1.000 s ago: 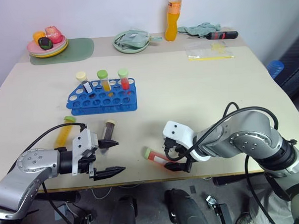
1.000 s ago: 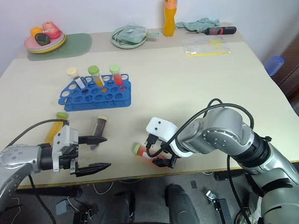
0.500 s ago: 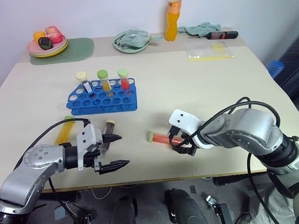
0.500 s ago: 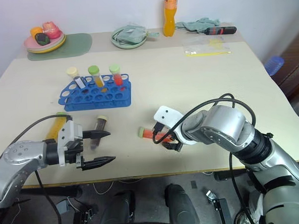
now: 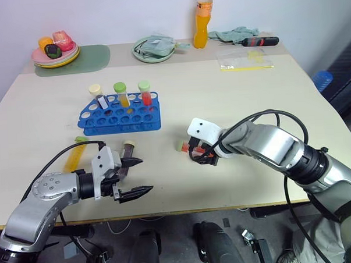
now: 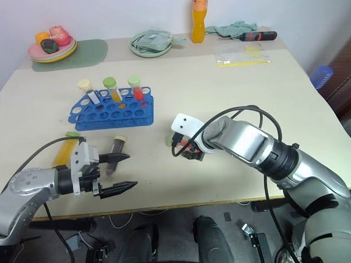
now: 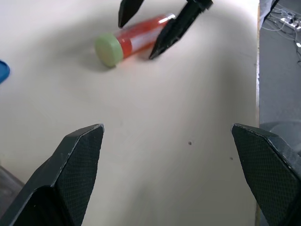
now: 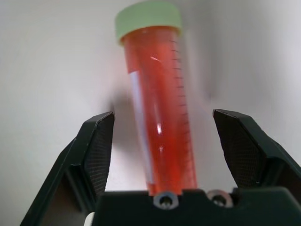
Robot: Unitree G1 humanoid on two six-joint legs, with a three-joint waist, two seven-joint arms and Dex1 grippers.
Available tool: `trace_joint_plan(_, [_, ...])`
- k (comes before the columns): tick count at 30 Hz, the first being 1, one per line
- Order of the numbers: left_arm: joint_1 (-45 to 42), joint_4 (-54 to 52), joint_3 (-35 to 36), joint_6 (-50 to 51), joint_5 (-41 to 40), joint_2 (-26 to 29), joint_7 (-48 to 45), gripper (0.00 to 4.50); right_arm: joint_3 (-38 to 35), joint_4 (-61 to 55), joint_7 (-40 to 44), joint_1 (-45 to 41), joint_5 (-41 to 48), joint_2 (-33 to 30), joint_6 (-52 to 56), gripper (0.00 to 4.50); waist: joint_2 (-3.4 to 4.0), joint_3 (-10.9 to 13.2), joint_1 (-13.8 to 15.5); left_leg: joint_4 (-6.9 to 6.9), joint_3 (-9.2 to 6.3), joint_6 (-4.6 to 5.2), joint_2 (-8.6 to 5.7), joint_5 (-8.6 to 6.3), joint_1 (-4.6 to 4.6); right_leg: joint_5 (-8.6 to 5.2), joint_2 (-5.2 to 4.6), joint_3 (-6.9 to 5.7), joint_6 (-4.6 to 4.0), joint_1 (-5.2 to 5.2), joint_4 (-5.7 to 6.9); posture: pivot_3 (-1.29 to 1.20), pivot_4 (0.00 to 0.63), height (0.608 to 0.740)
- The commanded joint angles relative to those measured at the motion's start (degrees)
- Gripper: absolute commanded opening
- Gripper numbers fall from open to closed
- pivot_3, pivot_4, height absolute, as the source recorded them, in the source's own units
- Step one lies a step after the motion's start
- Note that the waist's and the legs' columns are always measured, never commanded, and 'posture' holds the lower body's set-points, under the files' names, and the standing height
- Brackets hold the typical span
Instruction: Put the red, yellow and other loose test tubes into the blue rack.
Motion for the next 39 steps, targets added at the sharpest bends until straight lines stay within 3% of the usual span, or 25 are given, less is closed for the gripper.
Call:
trace_joint_plan(1, [0.2,-0.7,0.9,-1.2,0.2,-0.3,0.3,4.50,1.0,1.9,4.7,-1.6,-1.1,0.7,1.2,3.71,0.00,0.0,0.0,0.00,0.00,0.00,0.00,0.00,0.00,0.00,0.00,0.00,0.00,0.00,0.01,0.00,0.150,0.740])
trace_joint_plan(2, [0.2,-0.6,0.9,-1.2,0.3,-0.4,0.5,4.50,1.5,2.7,5.5,-1.9,-2.1,0.8,0.9,3.71,0.00,0.0,0.0,0.00,0.00,0.00,0.00,0.00,0.00,0.00,-0.01,0.00,0.00,0.00,0.01,0.00,0.150,0.740])
trace_joint_plan(5, [0.3,-0.7,0.7,-1.4,0.4,-0.7,0.8,4.50,2.6,6.3,7.5,-3.2,-4.6,1.9,0.1,2.93,-0.01,0.0,0.0,-0.01,0.00,0.00,-0.01,0.00,0.00,0.00,-0.01,0.00,0.00,0.00,0.01,0.00,0.150,0.740])
trace_joint_plan(9, [0.5,-0.5,0.6,-1.6,0.6,-0.9,0.9,4.50,4.1,10.1,11.3,-4.6,-7.2,2.7,-1.3,0.95,-0.01,0.0,0.0,0.02,0.01,0.00,-0.01,0.00,0.04,0.00,-0.01,0.00,0.00,0.00,0.09,0.00,0.150,0.740])
trace_joint_plan(10, [0.7,-0.5,0.6,-1.8,0.6,-0.9,0.9,4.50,4.6,10.8,12.3,-4.8,-7.9,2.6,-2.0,0.79,-0.01,0.0,0.0,0.02,0.00,0.00,-0.01,0.00,0.05,0.00,-0.01,0.00,0.00,0.00,0.10,0.00,0.150,0.740])
trace_joint_plan(15, [1.8,-0.8,1.1,-2.0,0.5,-1.0,1.5,4.50,4.2,12.1,14.9,-5.2,-11.1,3.0,-4.3,0.79,-0.01,0.0,-0.1,0.03,0.01,0.00,-0.01,0.00,0.12,0.00,-0.01,0.00,0.00,0.05,0.13,0.00,0.150,0.740])
trace_joint_plan(19, [4.1,-0.5,4.1,-3.0,0.7,-1.6,4.1,4.50,-5.1,7.1,13.4,-1.0,-11.7,3.5,-14.4,0.79,0.00,0.0,-0.1,0.02,0.02,0.00,-0.01,0.00,0.21,0.00,0.01,0.02,-0.01,0.10,0.17,0.00,0.150,0.740])
trace_joint_plan(22, [4.5,1.8,9.1,-4.3,0.7,-5.9,10.5,4.50,-21.0,5.6,4.3,6.9,-9.9,11.9,-29.4,0.79,-0.02,0.0,-0.1,0.00,0.02,0.00,0.01,0.00,0.17,-0.01,0.02,0.03,-0.01,0.06,0.19,0.00,0.150,0.740])
trace_joint_plan(25, [2.4,5.4,11.1,-7.6,3.7,-10.8,17.1,4.50,-25.8,9.2,-0.3,9.8,-11.2,19.8,-39.1,0.79,-0.01,0.0,0.0,0.01,0.03,-0.01,0.00,0.00,0.19,-0.01,0.03,0.08,-0.01,0.00,0.35,0.00,0.150,0.740])
trace_joint_plan(28, [-1.7,10.3,12.2,-12.2,7.5,-16.3,24.7,4.50,-31.7,18.0,-5.6,8.0,-8.6,32.3,-46.9,0.79,-0.06,0.0,0.0,0.06,0.04,-0.03,-0.03,0.01,0.30,0.00,0.00,0.09,-0.01,0.09,0.41,0.00,0.150,0.740])
trace_joint_plan(32, [-4.2,13.9,12.5,-16.7,10.1,-18.8,27.2,4.50,-32.2,31.1,-8.0,5.6,-13.2,41.9,-61.4,0.79,-0.07,0.0,-0.1,0.04,0.04,-0.06,-0.02,0.03,0.34,0.00,0.02,0.10,-0.02,0.09,0.49,0.00,0.150,0.740])
trace_joint_plan(39, [-2.9,14.8,13.7,-18.2,9.5,-17.5,26.1,4.50,-34.1,49.8,-9.7,0.9,-17.0,48.7,-77.0,0.79,-0.06,0.0,-0.1,-0.04,0.10,-0.13,-0.07,0.07,0.34,0.00,-0.06,0.11,-0.02,0.08,0.46,0.00,0.150,0.740])
